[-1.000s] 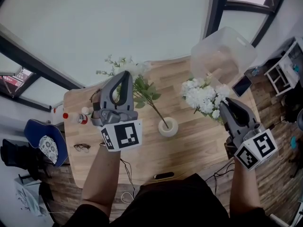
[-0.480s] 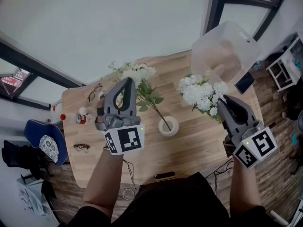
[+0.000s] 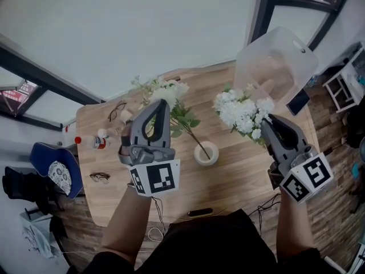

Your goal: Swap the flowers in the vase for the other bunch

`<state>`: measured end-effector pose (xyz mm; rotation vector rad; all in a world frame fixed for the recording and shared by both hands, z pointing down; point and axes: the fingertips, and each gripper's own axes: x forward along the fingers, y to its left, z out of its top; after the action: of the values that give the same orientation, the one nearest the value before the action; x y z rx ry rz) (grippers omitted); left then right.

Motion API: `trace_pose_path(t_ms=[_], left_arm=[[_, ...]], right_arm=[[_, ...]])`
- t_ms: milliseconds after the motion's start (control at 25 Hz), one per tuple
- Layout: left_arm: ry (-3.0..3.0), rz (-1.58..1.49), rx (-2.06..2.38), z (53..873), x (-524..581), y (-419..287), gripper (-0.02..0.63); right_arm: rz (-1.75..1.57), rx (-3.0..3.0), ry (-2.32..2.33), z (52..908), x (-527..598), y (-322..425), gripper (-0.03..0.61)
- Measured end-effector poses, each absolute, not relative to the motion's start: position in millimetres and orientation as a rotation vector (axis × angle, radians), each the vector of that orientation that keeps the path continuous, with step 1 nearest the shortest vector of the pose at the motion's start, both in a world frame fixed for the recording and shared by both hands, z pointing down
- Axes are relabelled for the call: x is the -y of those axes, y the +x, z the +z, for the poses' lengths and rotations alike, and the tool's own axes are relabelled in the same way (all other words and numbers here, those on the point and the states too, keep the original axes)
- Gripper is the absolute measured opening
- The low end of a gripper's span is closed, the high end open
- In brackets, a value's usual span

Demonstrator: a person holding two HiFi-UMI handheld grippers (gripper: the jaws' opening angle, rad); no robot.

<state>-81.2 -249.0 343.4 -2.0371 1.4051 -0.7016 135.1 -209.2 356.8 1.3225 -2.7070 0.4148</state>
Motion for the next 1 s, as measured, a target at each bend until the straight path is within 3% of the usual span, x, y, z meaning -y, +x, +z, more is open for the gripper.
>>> trace_pose_path(t_ms=[1000], left_arm=[[-2.046, -0.653, -1.254, 321.0, 179.4, -36.1, 0.012]], right_arm=[[0.350, 2.773, 1.327, 326.0, 172.2, 130.2, 0.075]])
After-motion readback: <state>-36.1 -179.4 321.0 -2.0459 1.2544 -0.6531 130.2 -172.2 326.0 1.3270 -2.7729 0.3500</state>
